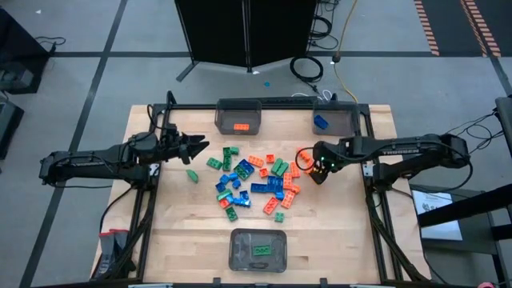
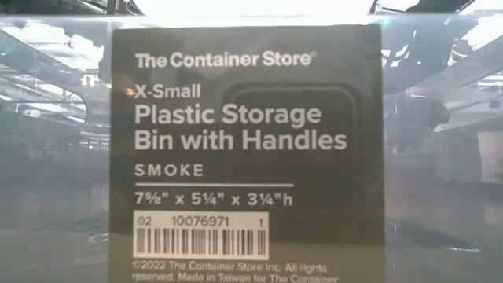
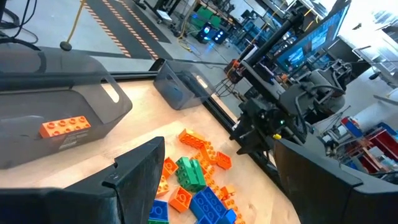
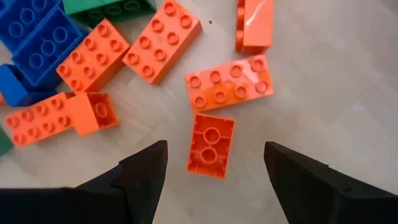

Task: Sort blocks
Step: Put the orange game piece into the top left black bin

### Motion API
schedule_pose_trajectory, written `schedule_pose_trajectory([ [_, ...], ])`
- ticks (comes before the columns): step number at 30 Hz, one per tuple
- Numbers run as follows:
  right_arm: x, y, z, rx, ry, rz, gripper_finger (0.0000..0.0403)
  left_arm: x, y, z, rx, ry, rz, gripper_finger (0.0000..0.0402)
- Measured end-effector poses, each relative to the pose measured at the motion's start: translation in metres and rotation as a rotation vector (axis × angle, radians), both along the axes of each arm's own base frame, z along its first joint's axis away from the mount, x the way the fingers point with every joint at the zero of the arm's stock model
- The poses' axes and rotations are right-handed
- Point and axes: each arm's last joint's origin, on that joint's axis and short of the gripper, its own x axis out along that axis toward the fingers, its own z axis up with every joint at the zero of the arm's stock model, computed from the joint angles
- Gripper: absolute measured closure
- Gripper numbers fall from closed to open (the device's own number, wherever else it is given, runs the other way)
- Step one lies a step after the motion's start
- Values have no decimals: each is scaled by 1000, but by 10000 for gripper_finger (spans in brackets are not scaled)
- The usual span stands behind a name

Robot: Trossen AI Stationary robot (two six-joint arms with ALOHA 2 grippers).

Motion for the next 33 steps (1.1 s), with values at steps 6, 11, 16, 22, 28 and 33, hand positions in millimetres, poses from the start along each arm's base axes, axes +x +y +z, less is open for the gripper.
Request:
schedule_pose_trajectory([
  [6,8,1,-12,-19,59,5,140,0,0,1,0,-7,-4,100],
  [11,17,0,-26,-14,105,9,140,0,0,1,-1,-8,-5,100],
  [16,26,3,-38,1,117,28,140,0,0,1,-1,-8,-6,100],
  [22,30,9,-54,18,206,27,144,0,0,0,-1,-4,-11,100],
  [28,32,12,-63,57,258,8,249,0,0,0,-1,-3,-12,100],
  [33,30,13,-59,66,243,16,285,0,0,0,-1,3,-12,100],
])
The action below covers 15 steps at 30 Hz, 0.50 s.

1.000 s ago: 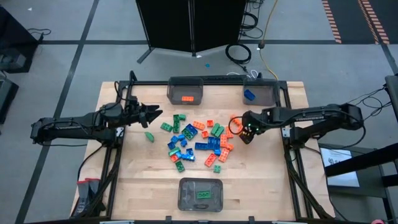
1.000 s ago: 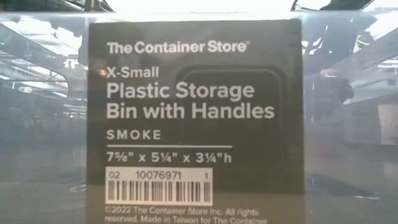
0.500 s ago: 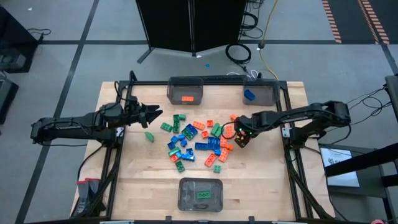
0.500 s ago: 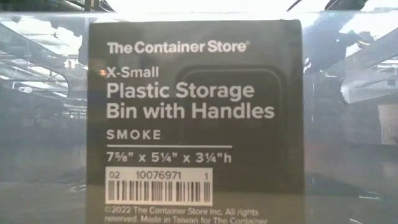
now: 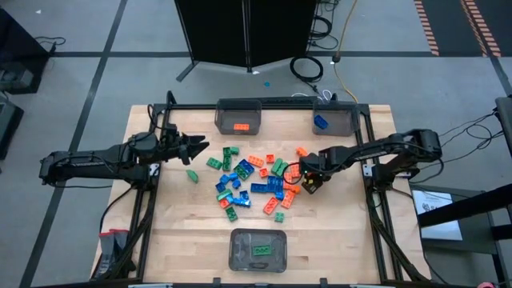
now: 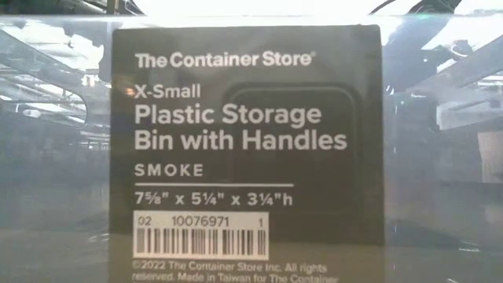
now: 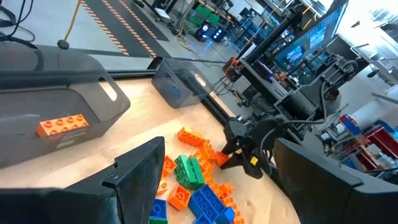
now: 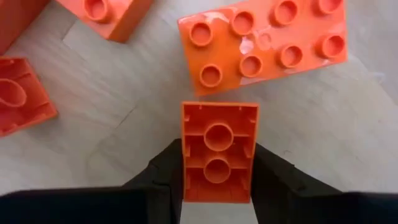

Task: Sort blocks
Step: Put the orange game piece into the top left black bin

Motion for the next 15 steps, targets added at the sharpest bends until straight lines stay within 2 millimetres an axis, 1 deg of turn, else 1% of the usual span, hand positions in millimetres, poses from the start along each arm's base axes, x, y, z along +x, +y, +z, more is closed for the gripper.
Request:
schedule_pose_trajectory([
  [3,-2,1,5,33,-10,-12,285,0,0,0,0,3,0,100],
  [6,0,2,23,71,-66,-11,285,0,0,0,0,3,0,100],
  [9,7,2,51,79,-159,-3,285,0,0,0,0,3,0,100],
  [11,16,-1,77,49,-271,15,285,0,0,0,1,4,0,100],
  [13,26,-9,102,-8,-372,33,285,0,0,-1,0,7,0,100],
  [15,38,-22,124,-88,-456,47,285,0,0,-2,0,18,0,100],
])
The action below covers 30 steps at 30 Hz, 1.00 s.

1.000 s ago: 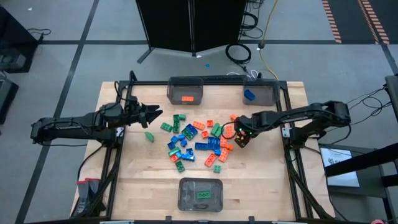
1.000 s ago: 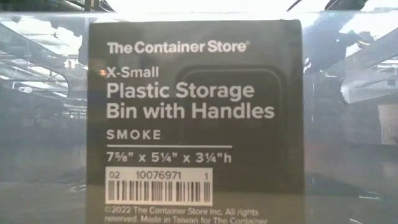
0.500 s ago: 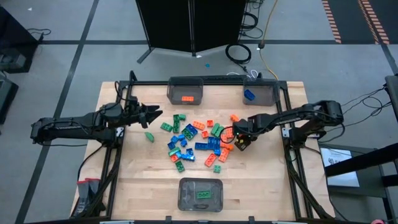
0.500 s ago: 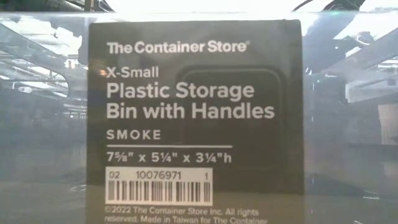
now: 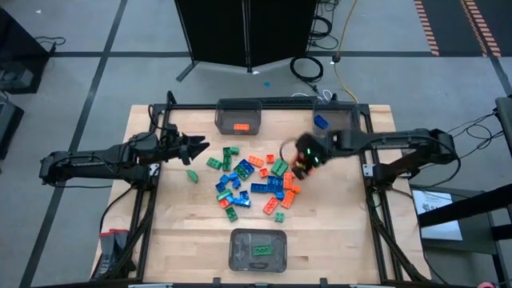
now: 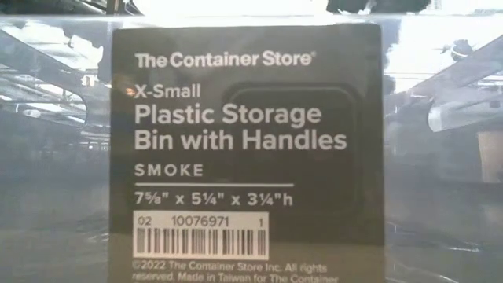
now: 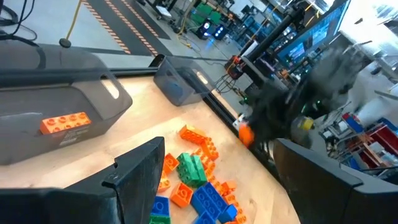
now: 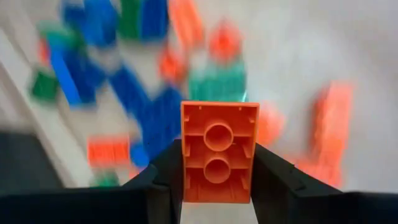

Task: Sort blocks
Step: Put the orange game piece into the top left black bin

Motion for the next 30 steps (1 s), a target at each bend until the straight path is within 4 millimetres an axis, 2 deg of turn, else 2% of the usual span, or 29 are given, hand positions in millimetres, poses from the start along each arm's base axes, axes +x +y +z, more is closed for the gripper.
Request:
schedule_pose_trajectory([
  [3,23,-28,25,-100,-111,-11,285,0,0,0,0,3,1,100],
  [8,70,-84,40,-200,-177,20,285,0,0,-1,-1,12,1,100],
  [11,99,-116,40,-214,-175,46,285,0,0,-3,-3,29,2,100],
  [16,146,-158,26,-194,-202,77,285,0,0,-4,-5,40,2,100],
  [22,187,-190,5,-181,-170,59,285,0,0,-4,-5,38,3,100],
  [28,199,-200,-15,-114,-96,20,285,-1,0,-6,-8,58,1,100],
  [30,199,-200,-19,-94,-79,3,253,-1,0,-5,-9,57,-8,100],
])
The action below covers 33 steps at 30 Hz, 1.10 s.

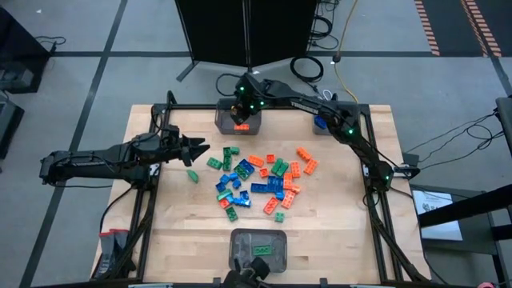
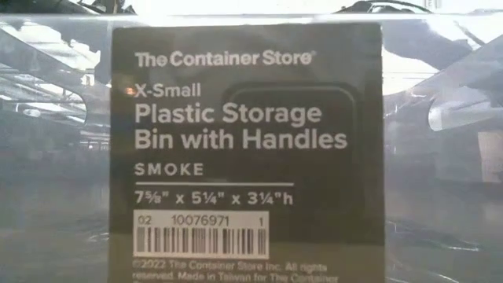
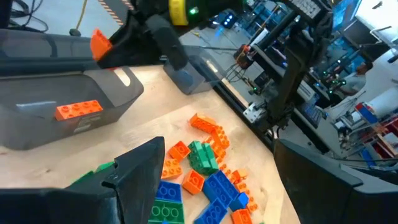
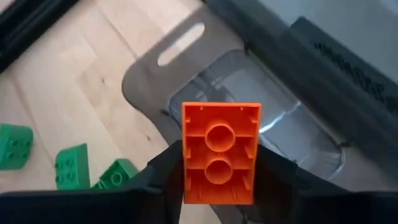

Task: Sort blocks
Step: Put the orange game piece into the top left black bin, then put the green game piece into the bottom black bin

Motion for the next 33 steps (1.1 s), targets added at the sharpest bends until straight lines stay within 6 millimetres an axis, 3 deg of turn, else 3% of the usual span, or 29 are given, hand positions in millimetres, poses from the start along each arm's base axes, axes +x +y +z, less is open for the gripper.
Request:
schedule_pose_trajectory([
  [3,-1,-1,0,-1,10,-11,171,0,0,0,-1,0,-4,100],
  [6,-3,-3,0,-7,20,-31,115,0,0,0,-1,0,-5,100],
  [9,-3,-3,0,-2,25,-29,100,0,0,0,0,1,-6,100],
  [13,-6,2,8,41,1,39,114,-1,0,-4,44,62,-17,100],
  [16,-15,13,41,27,-72,136,129,-4,-1,-15,92,201,-42,100],
  [19,-35,28,88,-47,-121,213,140,-9,-1,-27,80,340,-57,100],
  [23,-72,52,146,-151,-157,285,147,-13,-2,-42,30,516,-61,100],
  [27,-117,79,201,-292,-178,240,147,-13,-2,-56,-57,649,-39,100],
  [30,-146,94,228,-401,-170,179,147,-9,-2,-65,-85,742,-45,100],
  [33,-165,103,241,-451,-155,129,147,-3,-2,-71,-83,834,-59,100],
])
